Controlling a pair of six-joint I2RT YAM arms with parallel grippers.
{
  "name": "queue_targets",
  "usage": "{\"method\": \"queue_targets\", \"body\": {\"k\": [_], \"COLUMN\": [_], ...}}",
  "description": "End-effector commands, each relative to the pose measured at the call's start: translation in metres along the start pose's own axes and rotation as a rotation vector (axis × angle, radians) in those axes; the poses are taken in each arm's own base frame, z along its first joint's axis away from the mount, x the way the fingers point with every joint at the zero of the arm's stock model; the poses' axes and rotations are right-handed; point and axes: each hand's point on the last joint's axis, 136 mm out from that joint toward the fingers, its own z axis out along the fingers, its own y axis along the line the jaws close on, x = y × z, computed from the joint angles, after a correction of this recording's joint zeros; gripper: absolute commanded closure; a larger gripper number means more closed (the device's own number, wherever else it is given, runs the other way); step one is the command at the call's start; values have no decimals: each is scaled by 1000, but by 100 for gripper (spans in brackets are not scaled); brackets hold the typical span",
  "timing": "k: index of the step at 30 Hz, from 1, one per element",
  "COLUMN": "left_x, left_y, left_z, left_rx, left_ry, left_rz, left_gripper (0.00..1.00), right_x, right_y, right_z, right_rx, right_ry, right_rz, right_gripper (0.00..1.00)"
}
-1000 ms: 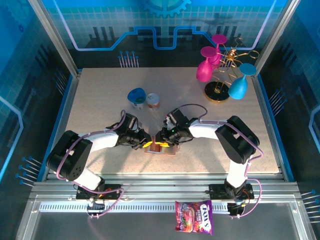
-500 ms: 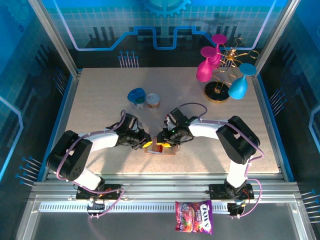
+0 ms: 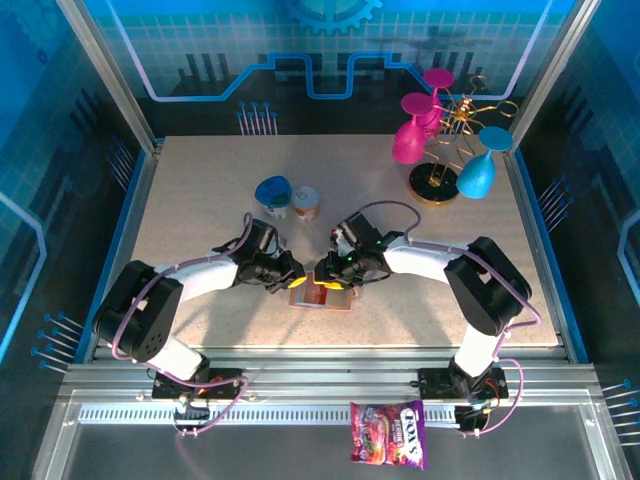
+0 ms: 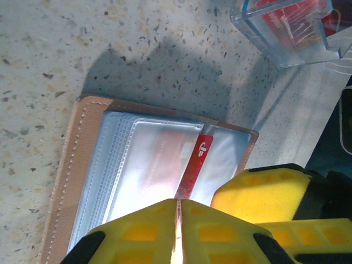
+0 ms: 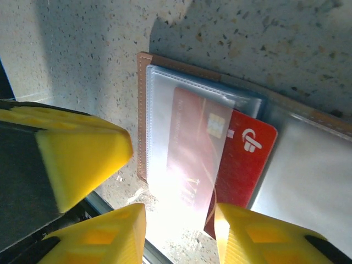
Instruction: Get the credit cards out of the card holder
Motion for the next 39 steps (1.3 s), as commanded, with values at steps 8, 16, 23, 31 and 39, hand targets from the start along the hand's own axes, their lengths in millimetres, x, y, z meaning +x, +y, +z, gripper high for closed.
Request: {"method": "queue_targets", "body": {"k": [8, 16, 23, 31, 39], "left_x": [10, 13, 14, 14, 15], "left_y": [9, 23, 27, 30, 35], "left_z": [13, 16, 17, 18, 19], "left_rx": [-42, -98, -110, -118, -133], "left_ry": [71, 79, 81, 82, 84], "left_rz": [14, 21, 13, 8, 0], "left_gripper": [91, 92, 92, 93, 93], "right_x": [2, 5, 4, 6, 5], "right_y": [-14, -19, -21, -25, -25], "right_z": [2, 9, 12, 16, 19], "right_rx": [9, -5, -6, -4, -29], "right_ry": [4, 22, 26, 32, 28], "right_rz": [32, 51, 53, 62, 67], "right_gripper": [61, 63, 63, 64, 67]}}
